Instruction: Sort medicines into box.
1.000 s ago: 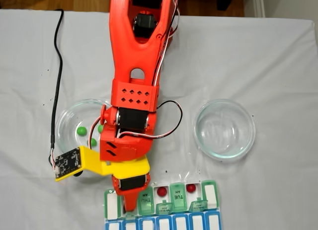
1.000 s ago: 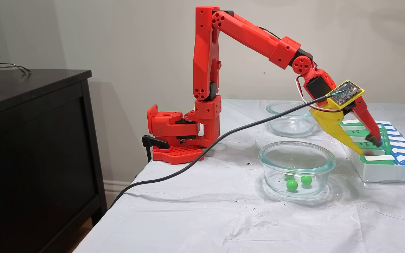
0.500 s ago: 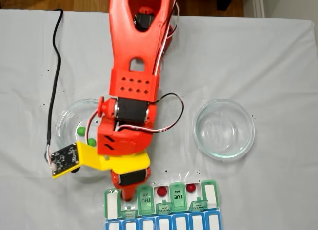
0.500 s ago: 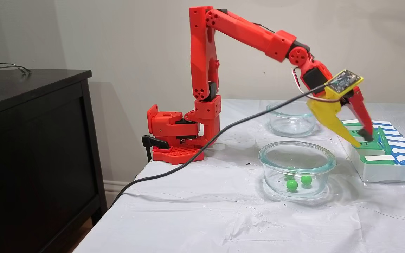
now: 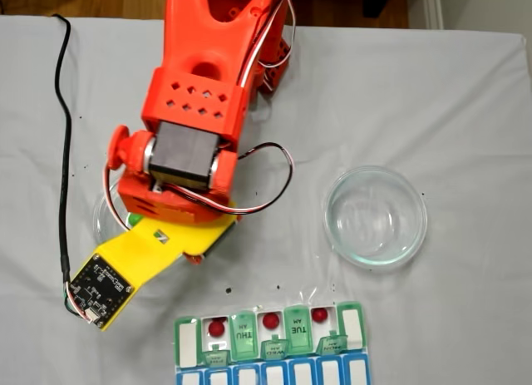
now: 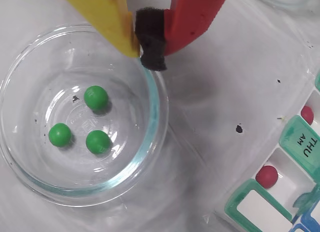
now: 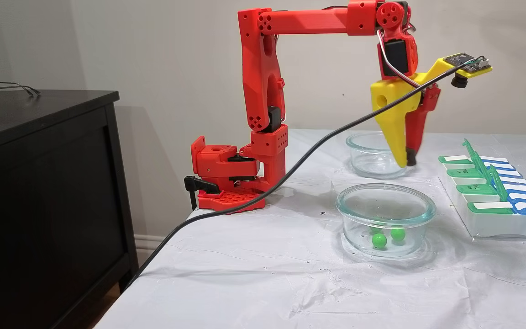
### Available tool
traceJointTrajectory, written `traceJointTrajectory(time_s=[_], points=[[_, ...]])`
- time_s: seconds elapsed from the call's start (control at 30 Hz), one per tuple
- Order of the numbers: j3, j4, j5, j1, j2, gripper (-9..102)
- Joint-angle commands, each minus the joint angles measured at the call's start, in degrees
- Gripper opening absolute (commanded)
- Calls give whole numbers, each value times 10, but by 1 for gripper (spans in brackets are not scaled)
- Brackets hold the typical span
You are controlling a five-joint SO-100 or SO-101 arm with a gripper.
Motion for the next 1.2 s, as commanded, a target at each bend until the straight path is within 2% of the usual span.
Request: traceJointTrajectory(time_s=[0.0,0.1,0.43,0.73,1.17], points=[[-42,3,-40,30,4,21],[-45,14,-72,54,-6,26],[-25,33,-123,118,-33,20],[71,-21,-124,141,-29,19],[143,-125,-48,120,-4,20]])
